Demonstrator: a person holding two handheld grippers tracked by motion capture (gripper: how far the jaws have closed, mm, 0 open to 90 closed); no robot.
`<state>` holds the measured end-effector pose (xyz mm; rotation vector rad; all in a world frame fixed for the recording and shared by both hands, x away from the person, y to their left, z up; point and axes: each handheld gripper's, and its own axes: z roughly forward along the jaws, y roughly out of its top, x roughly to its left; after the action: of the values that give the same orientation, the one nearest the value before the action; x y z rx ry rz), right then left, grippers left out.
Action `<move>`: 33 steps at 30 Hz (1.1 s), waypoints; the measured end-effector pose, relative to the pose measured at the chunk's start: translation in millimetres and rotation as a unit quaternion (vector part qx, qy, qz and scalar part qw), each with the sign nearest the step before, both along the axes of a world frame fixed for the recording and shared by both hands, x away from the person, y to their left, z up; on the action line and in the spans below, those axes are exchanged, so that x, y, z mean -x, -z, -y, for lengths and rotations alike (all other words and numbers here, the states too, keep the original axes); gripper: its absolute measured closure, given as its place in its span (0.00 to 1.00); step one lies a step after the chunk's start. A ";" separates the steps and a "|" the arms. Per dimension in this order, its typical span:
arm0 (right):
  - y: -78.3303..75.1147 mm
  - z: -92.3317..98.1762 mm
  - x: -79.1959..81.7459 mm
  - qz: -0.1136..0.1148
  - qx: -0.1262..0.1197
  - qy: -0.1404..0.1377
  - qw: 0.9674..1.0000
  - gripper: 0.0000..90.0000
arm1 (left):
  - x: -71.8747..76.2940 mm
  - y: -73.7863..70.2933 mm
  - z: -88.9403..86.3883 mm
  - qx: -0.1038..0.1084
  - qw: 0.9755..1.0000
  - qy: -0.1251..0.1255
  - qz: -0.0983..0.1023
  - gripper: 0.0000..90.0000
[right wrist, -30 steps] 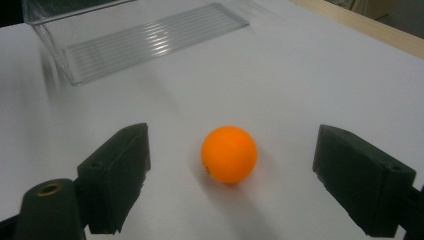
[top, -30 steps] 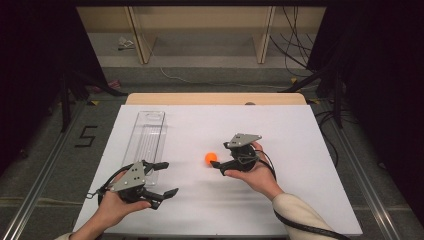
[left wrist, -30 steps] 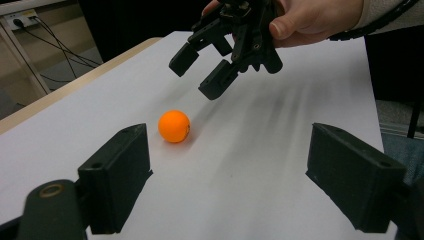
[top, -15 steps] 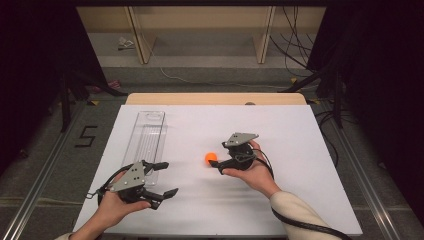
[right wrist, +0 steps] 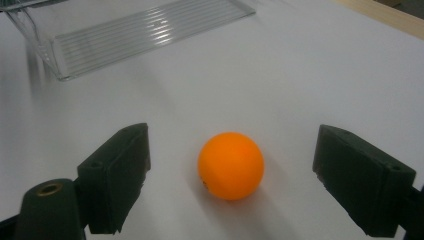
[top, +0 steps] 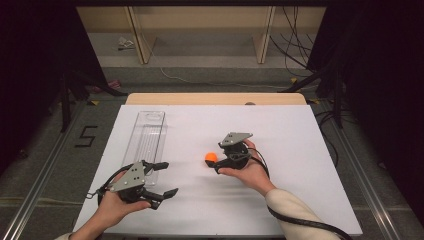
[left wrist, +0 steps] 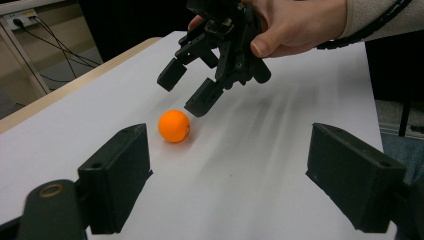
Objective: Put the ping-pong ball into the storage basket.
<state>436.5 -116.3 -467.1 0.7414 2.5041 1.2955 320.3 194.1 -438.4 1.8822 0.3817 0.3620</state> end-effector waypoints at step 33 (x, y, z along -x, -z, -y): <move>16.3 -22.4 -9.9 -0.012 0.059 -0.017 0.998 0.57 | 0.4 -0.1 0.0 0.001 1.000 0.002 0.000 0.19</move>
<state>446.4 -94.0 -483.4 0.6937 2.5979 1.1432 319.9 194.1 -438.3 1.8815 0.3790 0.3587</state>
